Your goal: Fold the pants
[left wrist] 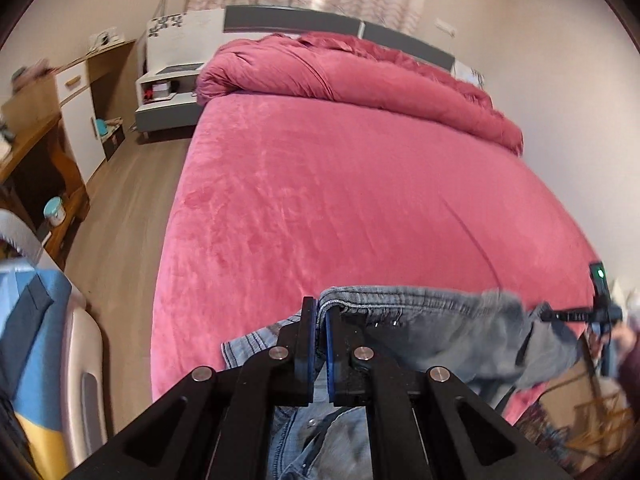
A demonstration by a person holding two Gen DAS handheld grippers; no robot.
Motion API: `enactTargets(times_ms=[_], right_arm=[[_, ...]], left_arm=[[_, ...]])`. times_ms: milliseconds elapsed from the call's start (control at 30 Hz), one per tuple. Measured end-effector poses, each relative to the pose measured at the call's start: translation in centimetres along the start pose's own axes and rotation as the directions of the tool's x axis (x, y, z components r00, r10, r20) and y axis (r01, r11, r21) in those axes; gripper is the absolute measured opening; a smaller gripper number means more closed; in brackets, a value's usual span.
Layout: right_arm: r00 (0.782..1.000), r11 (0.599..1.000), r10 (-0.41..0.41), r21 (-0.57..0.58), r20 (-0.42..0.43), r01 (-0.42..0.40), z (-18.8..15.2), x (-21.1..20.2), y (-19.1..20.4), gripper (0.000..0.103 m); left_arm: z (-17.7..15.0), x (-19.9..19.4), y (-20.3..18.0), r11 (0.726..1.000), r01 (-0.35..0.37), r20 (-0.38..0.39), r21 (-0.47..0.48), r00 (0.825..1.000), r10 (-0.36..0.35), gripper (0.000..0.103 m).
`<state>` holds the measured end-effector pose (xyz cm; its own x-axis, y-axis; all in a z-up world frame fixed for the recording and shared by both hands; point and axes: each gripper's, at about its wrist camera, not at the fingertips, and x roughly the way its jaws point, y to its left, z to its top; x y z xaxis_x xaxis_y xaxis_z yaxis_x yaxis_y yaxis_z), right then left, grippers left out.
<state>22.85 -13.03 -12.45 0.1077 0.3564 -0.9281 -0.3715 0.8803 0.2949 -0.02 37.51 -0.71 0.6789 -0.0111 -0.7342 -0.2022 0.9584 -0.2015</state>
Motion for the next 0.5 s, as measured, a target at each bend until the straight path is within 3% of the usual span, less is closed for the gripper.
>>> enactTargets(times_ms=[167, 300, 400, 500], right_arm=[[0.980, 0.996, -0.078, -0.016, 0.184, 0.082, -1.2, -7.0, 0.7, 0.009], [0.935, 0.990, -0.139, 0.017, 0.326, 0.141, -1.2, -12.5, 0.4, 0.009], [0.892, 0.989, -0.145, 0.095, 0.427, 0.115, 0.1, -15.5, -0.5, 0.009], [0.877, 0.985, -0.161, 0.128, 0.454, 0.114, 3.1, -15.5, -0.7, 0.009]], left_arm=[[0.7, -2.1, 0.7, 0.997, 0.037, 0.076, -0.072, 0.997, -0.032, 0.004], [2.8, -2.5, 1.1, 0.989, 0.081, 0.127, -0.123, 0.990, -0.065, 0.004], [5.4, -0.6, 0.7, 0.993, 0.047, 0.112, -0.106, 0.993, -0.035, 0.004], [8.0, 3.2, 1.0, 0.993, -0.009, 0.047, -0.120, 0.999, 0.015, 0.004]])
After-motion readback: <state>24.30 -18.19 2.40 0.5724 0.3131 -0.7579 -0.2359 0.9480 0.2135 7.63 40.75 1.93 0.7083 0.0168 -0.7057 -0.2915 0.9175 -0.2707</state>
